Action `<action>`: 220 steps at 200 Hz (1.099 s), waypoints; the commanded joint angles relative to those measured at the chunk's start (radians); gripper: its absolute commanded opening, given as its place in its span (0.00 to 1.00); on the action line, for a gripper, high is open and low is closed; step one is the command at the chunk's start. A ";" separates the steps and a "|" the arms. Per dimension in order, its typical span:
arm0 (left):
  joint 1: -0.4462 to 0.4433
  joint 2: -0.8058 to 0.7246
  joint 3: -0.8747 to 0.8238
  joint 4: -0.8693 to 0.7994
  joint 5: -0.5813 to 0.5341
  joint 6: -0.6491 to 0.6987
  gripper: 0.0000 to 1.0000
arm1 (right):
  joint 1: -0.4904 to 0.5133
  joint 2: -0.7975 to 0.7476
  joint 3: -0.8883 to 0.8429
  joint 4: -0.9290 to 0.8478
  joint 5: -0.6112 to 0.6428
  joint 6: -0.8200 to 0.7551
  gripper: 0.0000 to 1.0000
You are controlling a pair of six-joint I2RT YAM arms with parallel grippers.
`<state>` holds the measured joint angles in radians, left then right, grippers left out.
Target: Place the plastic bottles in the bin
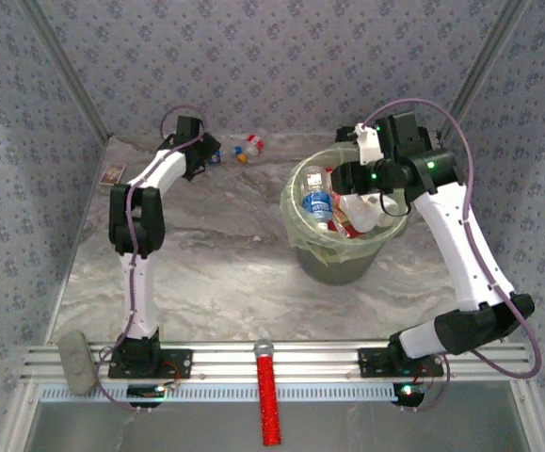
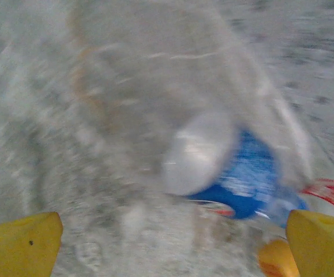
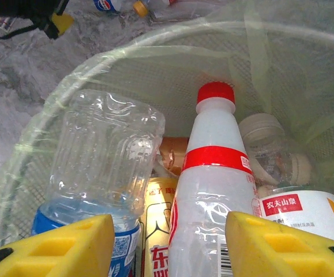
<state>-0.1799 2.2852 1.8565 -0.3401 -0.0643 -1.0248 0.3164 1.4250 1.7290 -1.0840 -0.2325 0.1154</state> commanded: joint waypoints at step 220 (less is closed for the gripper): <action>0.008 0.232 0.224 0.152 0.076 -0.431 0.55 | -0.065 -0.111 -0.064 -0.004 0.006 -0.045 0.56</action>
<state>-0.1780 2.5397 2.1216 -0.2008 -0.0002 -1.4425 0.2565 1.3327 1.6703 -1.0973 -0.2276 0.0666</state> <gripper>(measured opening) 0.607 0.564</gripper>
